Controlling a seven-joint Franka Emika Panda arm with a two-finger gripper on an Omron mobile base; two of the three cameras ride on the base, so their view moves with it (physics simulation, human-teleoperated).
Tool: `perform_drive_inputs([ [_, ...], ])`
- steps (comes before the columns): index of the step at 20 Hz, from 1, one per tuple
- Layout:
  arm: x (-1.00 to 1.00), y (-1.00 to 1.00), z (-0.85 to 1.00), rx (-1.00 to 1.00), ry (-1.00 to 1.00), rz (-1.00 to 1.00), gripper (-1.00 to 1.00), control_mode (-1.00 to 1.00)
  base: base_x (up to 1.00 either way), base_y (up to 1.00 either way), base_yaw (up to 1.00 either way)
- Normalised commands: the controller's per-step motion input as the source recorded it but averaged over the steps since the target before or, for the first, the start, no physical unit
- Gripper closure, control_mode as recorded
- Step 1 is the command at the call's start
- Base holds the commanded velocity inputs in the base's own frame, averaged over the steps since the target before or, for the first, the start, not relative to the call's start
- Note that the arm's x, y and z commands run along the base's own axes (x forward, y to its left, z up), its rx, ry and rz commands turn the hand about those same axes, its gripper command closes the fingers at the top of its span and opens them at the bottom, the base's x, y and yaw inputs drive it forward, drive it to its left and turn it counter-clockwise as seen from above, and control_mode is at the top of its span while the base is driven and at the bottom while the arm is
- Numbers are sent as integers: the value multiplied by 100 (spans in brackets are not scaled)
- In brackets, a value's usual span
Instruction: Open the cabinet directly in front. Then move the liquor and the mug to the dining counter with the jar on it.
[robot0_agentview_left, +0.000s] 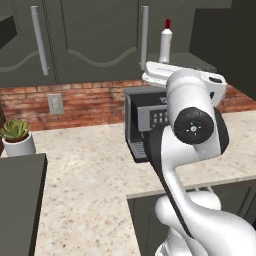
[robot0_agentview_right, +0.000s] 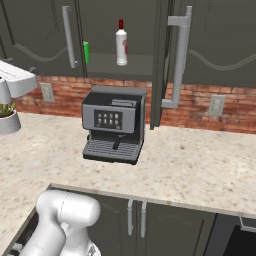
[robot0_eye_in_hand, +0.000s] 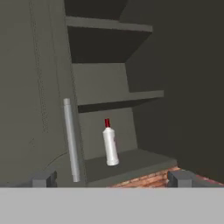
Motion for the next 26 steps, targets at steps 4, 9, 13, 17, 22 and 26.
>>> perform_drive_inputs([
  [4,1,5,0,11,6,21,-100,-100,0,0,0],
  [9,11,0,0,0,0,0,-100,-100,0,0,0],
  [13,58,17,0,-1,0,0,-100,-100,0,0,0],
  [17,81,14,0,0,0,0,-100,-100,0,0,0],
  [22,75,3,0,0,1,0,-100,-100,0,0,0],
  [26,66,0,0,0,0,0,-100,-100,0,0,0],
])
